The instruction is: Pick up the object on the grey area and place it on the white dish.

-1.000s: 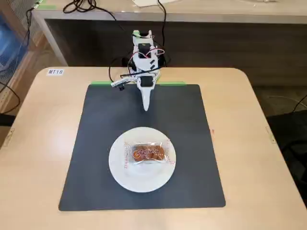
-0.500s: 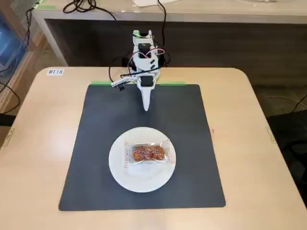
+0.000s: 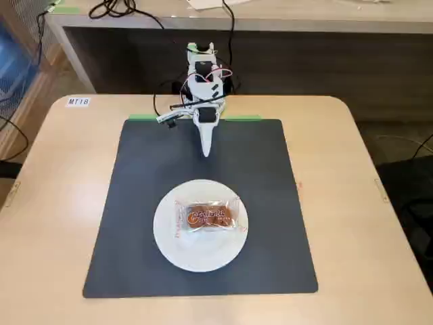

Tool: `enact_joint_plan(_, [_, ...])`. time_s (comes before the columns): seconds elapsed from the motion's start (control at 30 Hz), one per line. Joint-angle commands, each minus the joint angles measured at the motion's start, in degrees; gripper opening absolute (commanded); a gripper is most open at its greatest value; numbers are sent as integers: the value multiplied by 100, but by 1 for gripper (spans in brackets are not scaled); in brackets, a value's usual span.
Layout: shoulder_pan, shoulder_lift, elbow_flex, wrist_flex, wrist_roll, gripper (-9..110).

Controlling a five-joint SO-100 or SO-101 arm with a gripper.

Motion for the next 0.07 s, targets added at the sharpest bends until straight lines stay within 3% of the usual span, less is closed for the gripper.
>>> enact_joint_plan(0.0, [-62,149,483,-88,-62,0])
enact_joint_plan(0.03, [-62,149,483,-88,-62,0])
